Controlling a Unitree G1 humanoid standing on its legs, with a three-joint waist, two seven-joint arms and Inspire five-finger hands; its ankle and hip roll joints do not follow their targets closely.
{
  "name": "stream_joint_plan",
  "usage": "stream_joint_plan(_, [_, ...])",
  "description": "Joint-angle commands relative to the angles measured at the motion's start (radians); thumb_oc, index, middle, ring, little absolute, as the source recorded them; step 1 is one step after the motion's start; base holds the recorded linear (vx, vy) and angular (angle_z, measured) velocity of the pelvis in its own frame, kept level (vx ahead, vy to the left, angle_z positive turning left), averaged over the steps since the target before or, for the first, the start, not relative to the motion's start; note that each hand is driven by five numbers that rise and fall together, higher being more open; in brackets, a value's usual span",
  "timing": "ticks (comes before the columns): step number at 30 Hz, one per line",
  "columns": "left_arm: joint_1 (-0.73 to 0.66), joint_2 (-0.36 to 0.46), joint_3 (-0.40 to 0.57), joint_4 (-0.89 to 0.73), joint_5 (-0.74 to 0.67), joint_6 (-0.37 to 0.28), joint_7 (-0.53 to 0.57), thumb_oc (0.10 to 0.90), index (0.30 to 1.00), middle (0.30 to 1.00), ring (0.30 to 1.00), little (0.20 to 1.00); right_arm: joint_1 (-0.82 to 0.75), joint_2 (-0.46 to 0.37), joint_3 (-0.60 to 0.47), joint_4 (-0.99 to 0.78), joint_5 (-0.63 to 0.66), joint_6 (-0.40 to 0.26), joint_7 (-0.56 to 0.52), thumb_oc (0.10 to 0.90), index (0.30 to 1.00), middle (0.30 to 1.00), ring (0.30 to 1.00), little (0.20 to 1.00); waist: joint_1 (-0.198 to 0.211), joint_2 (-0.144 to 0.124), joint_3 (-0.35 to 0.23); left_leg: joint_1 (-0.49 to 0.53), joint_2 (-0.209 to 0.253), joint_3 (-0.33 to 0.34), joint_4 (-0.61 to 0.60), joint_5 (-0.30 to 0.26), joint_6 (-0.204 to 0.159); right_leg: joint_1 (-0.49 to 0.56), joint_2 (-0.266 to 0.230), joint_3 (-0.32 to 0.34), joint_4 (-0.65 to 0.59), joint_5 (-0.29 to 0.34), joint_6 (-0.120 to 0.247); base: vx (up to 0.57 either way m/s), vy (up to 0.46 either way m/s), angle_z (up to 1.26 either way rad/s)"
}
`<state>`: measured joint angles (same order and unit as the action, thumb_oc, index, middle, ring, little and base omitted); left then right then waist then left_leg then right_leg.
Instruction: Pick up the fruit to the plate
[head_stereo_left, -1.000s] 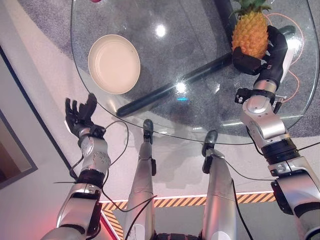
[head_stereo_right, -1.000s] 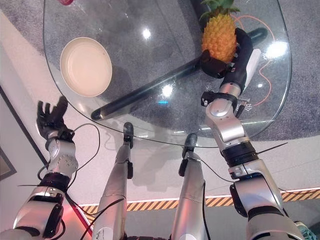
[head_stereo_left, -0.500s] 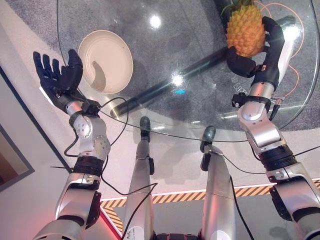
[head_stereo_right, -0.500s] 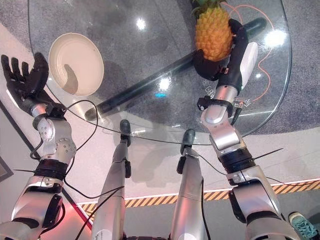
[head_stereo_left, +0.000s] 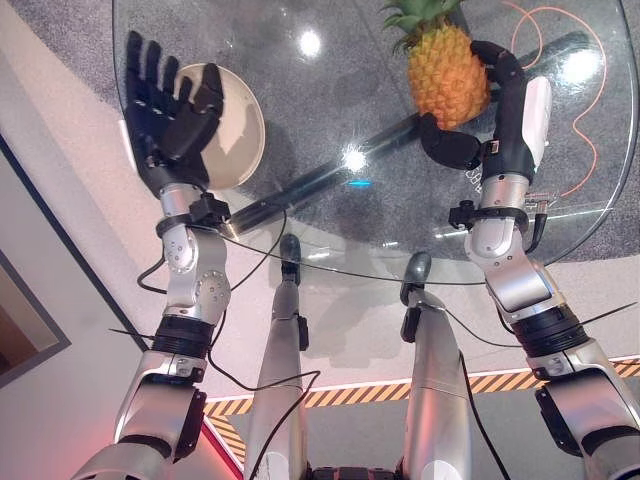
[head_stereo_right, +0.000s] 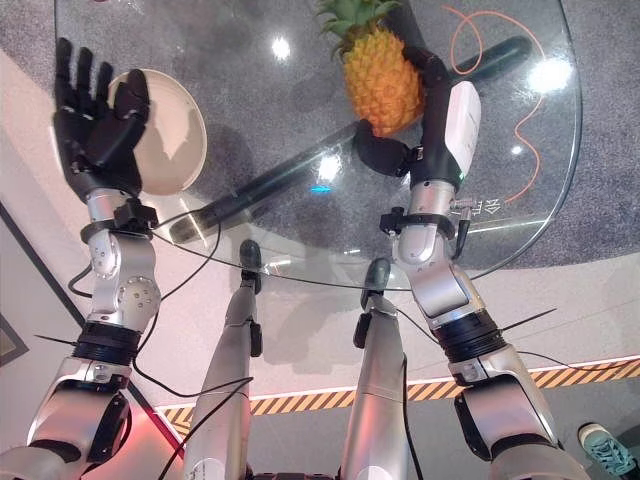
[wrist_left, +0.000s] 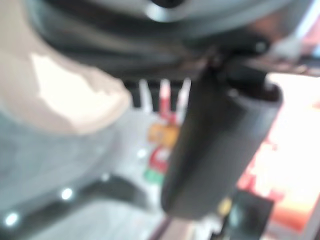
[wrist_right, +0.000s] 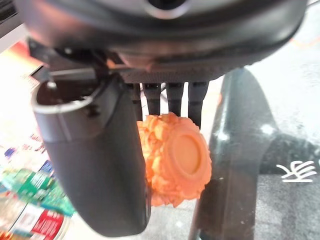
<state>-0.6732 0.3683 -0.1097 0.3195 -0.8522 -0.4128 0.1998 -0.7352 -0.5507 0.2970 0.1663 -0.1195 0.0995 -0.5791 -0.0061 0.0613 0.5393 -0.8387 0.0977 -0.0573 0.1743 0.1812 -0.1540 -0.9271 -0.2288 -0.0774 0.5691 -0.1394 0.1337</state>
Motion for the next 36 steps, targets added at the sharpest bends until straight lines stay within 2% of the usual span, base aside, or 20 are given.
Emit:
stream_joint_plan(1, [-0.081,0.044,0.022,-0.085,-0.026,-0.031,-0.069,0.800,0.900,0.900,0.900,0.900,-0.104,-0.031,-0.027,-0.183,-0.076,-0.121,-0.012,0.100,0.300,0.300,0.300,0.200,-0.014,-0.047,-0.019,0.046,-0.062,0.074,0.061,-0.111,0.061,0.128,0.095,-0.041,-0.293,0.187,-0.002,0.00,0.000,0.00])
stream_joint_plan(6, [-0.091,0.036,-0.004,-0.101,-0.048,-0.009,-0.091,0.800,0.900,0.900,0.900,0.900,-0.115,-0.033,-0.015,-0.209,-0.084,-0.116,0.005,0.100,0.300,0.300,0.300,0.200,-0.017,-0.049,-0.019,0.040,-0.064,0.075,0.059,-0.101,0.064,0.124,0.095,-0.041,-0.300,0.199,-0.002,0.00,0.000,0.00])
stream_joint_plan(15, [-0.097,0.030,-0.052,-0.129,-0.174,0.097,-0.170,0.800,0.900,0.900,0.900,0.900,-0.138,-0.050,0.018,-0.268,-0.098,-0.112,0.034,0.100,0.300,0.300,0.300,0.200,-0.013,-0.051,-0.019,0.050,-0.066,0.074,0.072,-0.112,0.064,0.138,0.079,-0.054,-0.304,0.198,0.008,0.00,-0.004,0.00])
stream_joint_plan(36, [-0.092,0.027,-0.096,-0.236,-0.292,0.142,-0.261,0.800,0.900,0.900,0.900,0.900,-0.176,-0.075,0.079,-0.368,-0.089,-0.088,0.104,0.100,0.300,0.300,0.300,0.200,-0.009,-0.050,-0.019,0.045,-0.067,0.075,0.072,-0.109,0.067,0.138,0.070,-0.063,-0.311,0.204,0.011,0.00,0.000,0.00])
